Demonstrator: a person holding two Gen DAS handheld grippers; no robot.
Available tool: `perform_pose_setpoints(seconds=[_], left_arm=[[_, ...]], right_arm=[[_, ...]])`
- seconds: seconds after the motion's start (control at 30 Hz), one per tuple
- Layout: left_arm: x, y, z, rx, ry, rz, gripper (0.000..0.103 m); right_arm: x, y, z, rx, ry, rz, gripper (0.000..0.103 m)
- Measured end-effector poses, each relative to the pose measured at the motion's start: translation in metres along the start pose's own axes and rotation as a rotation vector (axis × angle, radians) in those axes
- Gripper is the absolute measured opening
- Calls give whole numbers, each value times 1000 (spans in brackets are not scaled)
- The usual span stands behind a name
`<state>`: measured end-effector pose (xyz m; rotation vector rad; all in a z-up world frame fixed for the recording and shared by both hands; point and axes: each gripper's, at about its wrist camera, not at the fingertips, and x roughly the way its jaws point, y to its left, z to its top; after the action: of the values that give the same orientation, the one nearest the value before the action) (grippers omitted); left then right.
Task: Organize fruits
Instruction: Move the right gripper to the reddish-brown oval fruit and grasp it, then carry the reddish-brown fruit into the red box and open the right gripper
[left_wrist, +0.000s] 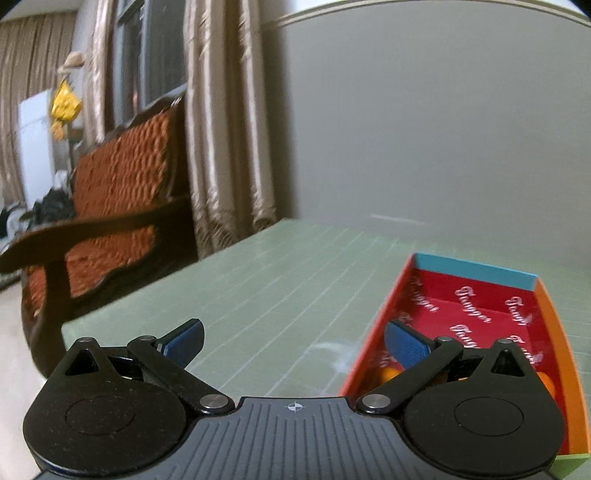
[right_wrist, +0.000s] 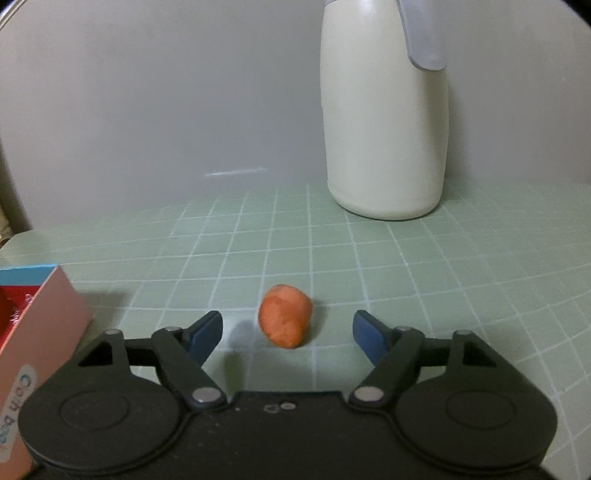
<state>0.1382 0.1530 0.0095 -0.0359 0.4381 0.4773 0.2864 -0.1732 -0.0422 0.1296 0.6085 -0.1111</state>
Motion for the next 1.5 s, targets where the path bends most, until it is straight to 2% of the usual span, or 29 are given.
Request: perform_pose_setpoints(seconds=[0.2,0.23,0.27,0.53,0.67,0.87,1.0,1.23,1.33,1.5], left_arm=[[6,13,-2,-14,21,52,103],[6,13,-3,-14,23,56,103],[6,15,-4,-13,24,59,103],[5,24,-6,-10,28,79,103],[5,28,-6,-21,33,85,103],[2,38,-9,-26,40,95,103],[1,46,-12,-28,43,109,103],[-2,59,-15,-37,50,117,103],[-4,61,-17,-25,48,118,103],[-7,65,-18,-21,43,113,103]], right_arm=[[3,6,2,-34,-3,-20,47],[3,6,2,-38,-5,-20,35],[2,7,2,-45,-5,-14,31],[-2,15,0,-81,-19,16,31],[-14,28,-5,-110,-42,62,31],[-44,56,-8,-169,-105,186,31],[-67,79,-11,-220,-151,305,31],[-89,125,-27,-333,-160,462,31],[-95,146,-36,-391,-145,499,31],[-98,163,-46,-433,-129,509,31]])
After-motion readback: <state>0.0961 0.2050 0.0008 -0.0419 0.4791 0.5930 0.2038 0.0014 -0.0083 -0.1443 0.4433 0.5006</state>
